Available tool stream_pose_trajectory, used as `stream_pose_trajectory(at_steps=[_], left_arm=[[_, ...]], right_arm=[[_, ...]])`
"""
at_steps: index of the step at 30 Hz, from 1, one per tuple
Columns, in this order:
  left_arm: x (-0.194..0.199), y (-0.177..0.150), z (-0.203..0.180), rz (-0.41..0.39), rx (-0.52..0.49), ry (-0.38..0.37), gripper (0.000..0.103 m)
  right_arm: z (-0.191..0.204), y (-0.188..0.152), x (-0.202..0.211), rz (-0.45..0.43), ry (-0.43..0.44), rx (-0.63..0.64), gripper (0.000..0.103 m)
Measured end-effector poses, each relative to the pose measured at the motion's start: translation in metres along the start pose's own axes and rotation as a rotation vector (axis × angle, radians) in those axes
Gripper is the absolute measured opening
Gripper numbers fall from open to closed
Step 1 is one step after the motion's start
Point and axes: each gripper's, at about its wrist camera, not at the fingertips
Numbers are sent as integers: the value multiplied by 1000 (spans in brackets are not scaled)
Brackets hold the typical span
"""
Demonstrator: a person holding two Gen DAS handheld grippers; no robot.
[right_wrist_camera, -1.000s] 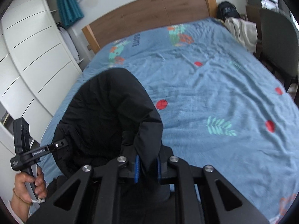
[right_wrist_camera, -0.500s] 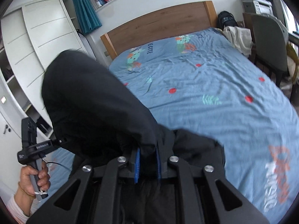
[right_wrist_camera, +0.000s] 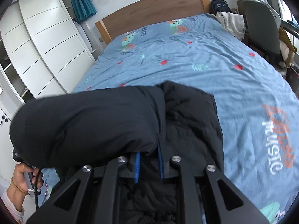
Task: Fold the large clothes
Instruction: 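Close both tools on the coat hem and fold it toward the collar, then open both tools and lift them off the folded coat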
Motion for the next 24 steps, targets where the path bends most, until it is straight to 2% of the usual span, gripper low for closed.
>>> stream_pose_trajectory(at_steps=[3, 6, 12, 17, 20, 24], left_arm=[[17, -6, -2, 2, -19, 14, 12], [44, -8, -7, -30, -33, 35, 12], [139, -19, -31, -146, -68, 60, 12], [212, -45, -46, -211, -82, 70, 12], [238, -53, -57, -232, -125, 96, 13], [249, -58, -67, -256, -130, 90, 22]], right_arm=[[-10, -9, 17, -25, -12, 6, 16], [-15, -12, 48, -63, -10, 6, 16], [-2, -22, 143, -167, 24, 26, 16], [6, -54, 226, -236, 38, 33, 16], [9, -67, 257, -249, 28, 49, 16], [15, -79, 279, -248, 9, 71, 16]])
Point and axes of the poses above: each gripper's, at about its wrist camera, not at the fingertips, and x roughly against the way its jaws point, z to its left, y to its top, and after that the axes turned 14 degrees about -x, right-handed
